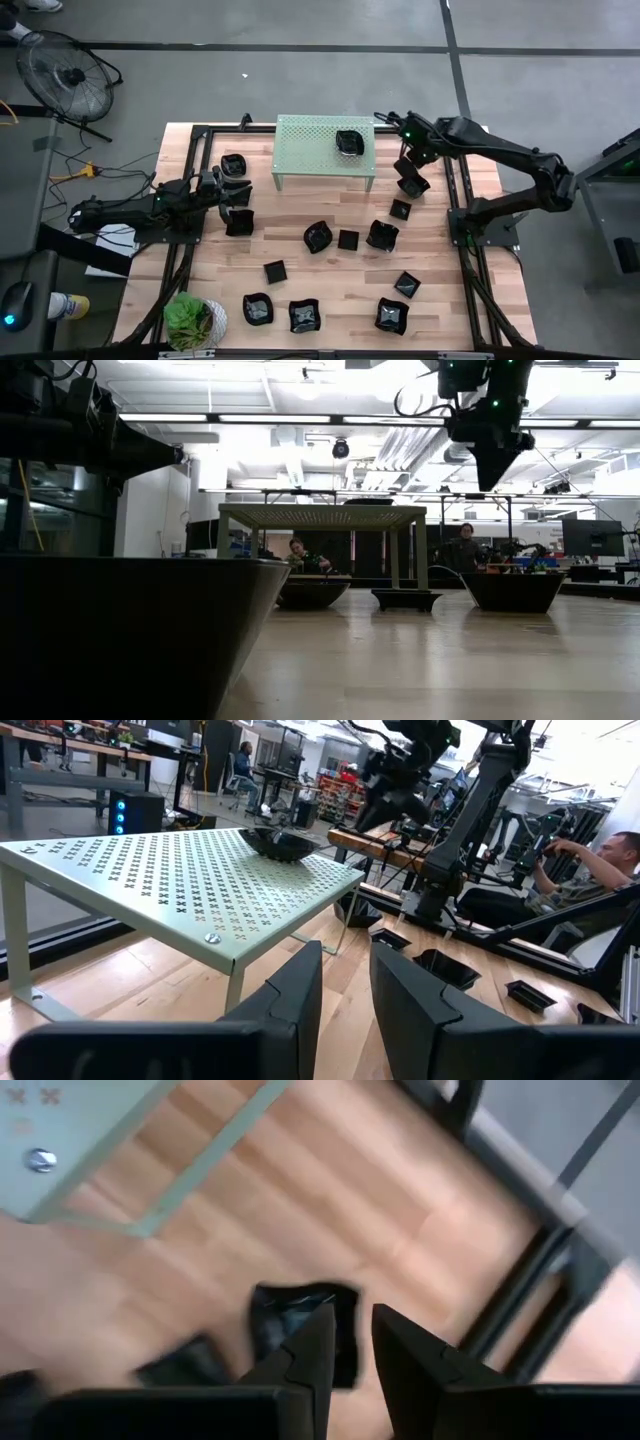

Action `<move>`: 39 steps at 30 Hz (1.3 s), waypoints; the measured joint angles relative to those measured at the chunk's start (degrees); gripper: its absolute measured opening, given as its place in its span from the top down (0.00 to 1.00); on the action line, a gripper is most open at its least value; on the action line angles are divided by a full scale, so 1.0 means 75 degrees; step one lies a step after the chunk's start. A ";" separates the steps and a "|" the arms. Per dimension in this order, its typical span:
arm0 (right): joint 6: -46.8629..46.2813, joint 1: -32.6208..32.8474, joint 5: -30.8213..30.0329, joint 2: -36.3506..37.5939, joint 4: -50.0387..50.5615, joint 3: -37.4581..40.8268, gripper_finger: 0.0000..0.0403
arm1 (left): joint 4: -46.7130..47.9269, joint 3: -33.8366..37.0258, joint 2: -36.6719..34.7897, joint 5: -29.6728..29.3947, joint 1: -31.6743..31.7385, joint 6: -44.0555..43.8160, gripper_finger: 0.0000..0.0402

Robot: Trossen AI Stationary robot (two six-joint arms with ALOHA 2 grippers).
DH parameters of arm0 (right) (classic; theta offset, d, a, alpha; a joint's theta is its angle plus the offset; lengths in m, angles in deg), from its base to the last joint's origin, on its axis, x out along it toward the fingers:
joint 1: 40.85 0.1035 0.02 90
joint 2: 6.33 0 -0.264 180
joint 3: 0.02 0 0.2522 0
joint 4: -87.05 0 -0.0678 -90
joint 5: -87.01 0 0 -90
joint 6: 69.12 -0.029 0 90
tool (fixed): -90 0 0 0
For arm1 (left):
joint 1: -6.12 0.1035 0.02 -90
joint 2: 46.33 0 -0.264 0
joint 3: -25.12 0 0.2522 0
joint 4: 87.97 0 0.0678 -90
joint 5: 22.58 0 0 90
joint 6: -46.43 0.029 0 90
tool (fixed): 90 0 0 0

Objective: Pick & Place Mini shaped plates
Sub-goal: Put the wave square shaped plate on the shelf

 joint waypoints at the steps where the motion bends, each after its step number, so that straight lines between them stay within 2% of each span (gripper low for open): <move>1: -0.0318 0.0000 0.0197 -0.0002 0.0096 0.0000 0.83 | 0.0000 0.0000 0.0000 0.0000 0.0003 0.0000 0.79; 4: -0.0868 0.0008 0.0610 -0.0045 0.0370 0.0000 0.83 | 0.0000 -0.0003 0.0000 0.0000 0.0003 0.0000 0.79; 15: -0.2022 0.0201 0.0614 -0.0549 0.0996 0.0073 0.83 | -0.0002 0.0000 -0.0001 0.0000 0.0002 -0.0001 0.79; 22: -0.2683 -0.0041 0.1408 -0.0011 -0.0094 0.1581 0.83 | 0.0000 -0.0001 -0.0002 0.0000 0.0003 -0.0001 0.79; 26: -0.2988 -0.0281 0.1495 0.0250 -0.0624 0.2310 0.83 | 0.0000 0.0000 -0.0002 0.0000 0.0002 -0.0001 0.79; 30: -0.2802 -0.0601 0.1364 0.0294 -0.0831 0.2629 0.83 | -0.0003 0.0000 -0.0002 0.0000 0.0000 -0.0002 0.79; 39: -0.1127 -0.1353 0.1355 -0.0229 -0.1256 0.2646 0.83 | 0.0000 0.0000 0.0000 0.0000 0.0003 -0.0002 0.79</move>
